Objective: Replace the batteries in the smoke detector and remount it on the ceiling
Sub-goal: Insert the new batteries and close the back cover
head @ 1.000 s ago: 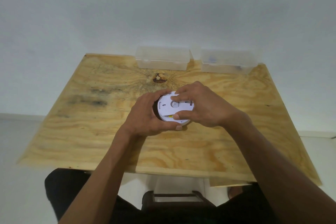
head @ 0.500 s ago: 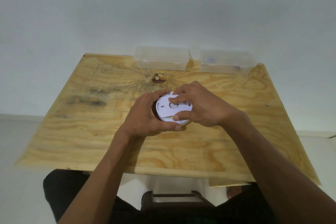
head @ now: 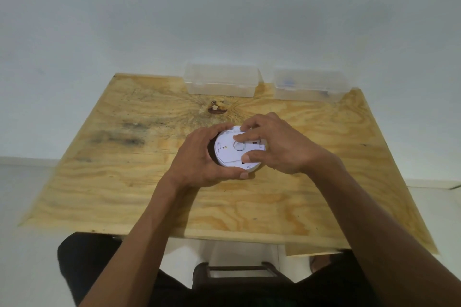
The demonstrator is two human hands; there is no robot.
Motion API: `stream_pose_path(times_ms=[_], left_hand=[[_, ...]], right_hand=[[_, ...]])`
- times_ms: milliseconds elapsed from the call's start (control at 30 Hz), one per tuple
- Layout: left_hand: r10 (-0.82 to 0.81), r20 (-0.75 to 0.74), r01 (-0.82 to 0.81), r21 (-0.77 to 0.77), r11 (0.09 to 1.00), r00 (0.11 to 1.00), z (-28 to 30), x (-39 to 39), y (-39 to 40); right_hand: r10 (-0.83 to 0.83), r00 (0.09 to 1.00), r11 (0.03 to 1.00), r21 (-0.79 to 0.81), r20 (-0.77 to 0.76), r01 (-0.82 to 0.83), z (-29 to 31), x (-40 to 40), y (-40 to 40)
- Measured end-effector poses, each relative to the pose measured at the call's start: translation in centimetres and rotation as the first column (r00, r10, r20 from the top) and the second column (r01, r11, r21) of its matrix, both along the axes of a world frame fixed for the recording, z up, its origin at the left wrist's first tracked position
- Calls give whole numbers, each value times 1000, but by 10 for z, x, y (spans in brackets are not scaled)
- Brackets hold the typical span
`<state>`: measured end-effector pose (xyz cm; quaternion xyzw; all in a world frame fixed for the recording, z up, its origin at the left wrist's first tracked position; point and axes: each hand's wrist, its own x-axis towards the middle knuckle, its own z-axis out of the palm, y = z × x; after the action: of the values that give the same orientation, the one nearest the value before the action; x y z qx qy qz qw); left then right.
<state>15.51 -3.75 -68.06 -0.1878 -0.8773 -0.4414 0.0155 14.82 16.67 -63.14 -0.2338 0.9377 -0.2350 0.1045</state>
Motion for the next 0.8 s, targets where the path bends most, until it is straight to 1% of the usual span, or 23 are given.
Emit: stream_pose_path(times_ms=[100, 167, 633, 800], left_hand=[[1, -2, -1, -10, 1000, 1000, 0, -2, -1], [3, -5, -3, -9, 1000, 1000, -1, -1, 0], [23, -10, -23, -6, 1000, 1000, 1, 2, 1], [30, 6, -30, 27, 999, 1000, 2, 2, 1]], right_hand=[[-104, 995, 989, -103, -9, 102, 6, 1, 1], [-145, 989, 980, -141, -1, 143, 6, 1, 3], [-188, 982, 975, -122, -9, 186, -3, 2, 3], [-190, 982, 975, -120, -9, 188, -2, 2, 4]])
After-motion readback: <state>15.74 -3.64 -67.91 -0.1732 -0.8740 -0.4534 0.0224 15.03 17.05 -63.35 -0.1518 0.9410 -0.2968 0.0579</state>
